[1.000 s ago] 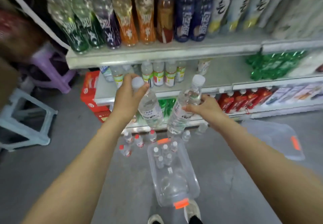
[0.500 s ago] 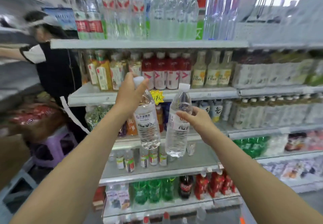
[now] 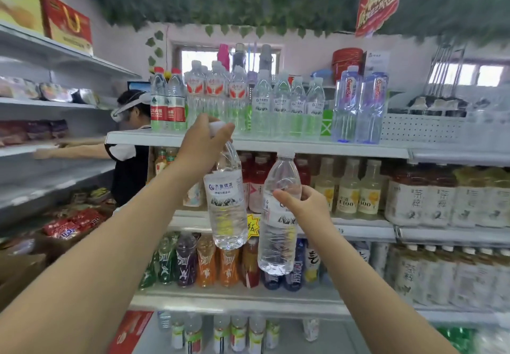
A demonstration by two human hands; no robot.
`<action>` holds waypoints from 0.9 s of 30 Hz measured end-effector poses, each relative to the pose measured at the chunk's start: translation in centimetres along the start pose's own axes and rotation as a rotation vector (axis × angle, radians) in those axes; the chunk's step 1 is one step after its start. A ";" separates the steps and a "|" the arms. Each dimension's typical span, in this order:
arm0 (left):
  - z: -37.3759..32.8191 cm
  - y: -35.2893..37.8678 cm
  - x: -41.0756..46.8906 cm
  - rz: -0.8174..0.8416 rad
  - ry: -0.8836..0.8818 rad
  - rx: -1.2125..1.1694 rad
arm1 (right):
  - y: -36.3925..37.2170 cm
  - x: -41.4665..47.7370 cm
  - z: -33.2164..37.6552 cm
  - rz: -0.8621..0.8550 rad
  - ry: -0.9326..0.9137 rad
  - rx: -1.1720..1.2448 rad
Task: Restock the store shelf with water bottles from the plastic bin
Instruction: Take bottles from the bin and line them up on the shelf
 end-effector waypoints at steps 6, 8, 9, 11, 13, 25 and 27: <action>0.2 -0.1 5.8 0.056 0.079 -0.002 | 0.7 5.4 1.9 -0.084 -0.021 -0.012; 0.4 -0.3 8.0 0.068 0.123 0.048 | 0.9 7.0 2.7 -0.115 -0.046 -0.039; 0.5 -0.4 9.1 0.074 0.142 0.062 | 0.9 7.8 3.1 -0.136 -0.058 -0.056; 0.6 -0.5 11.2 0.094 0.171 0.051 | 0.9 9.2 3.6 -0.194 -0.063 -0.077; 0.5 -0.4 13.3 0.116 0.197 0.022 | 0.5 10.6 4.0 -0.243 -0.062 -0.073; -1.7 3.2 20.6 0.132 0.297 -0.079 | -5.4 19.5 8.1 -0.460 -0.219 -0.150; -1.6 4.5 21.1 0.120 0.299 -0.077 | -6.1 21.4 7.9 -0.437 -0.242 -0.129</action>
Point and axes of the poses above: each hand's wrist, its own x-axis towards the middle knuckle, its own y-axis out of the palm, z = x × y, the point moved 6 cm from there along x, towards the middle knuckle, and after that the axes turned 12 degrees about -x, right-handed, at the moved point
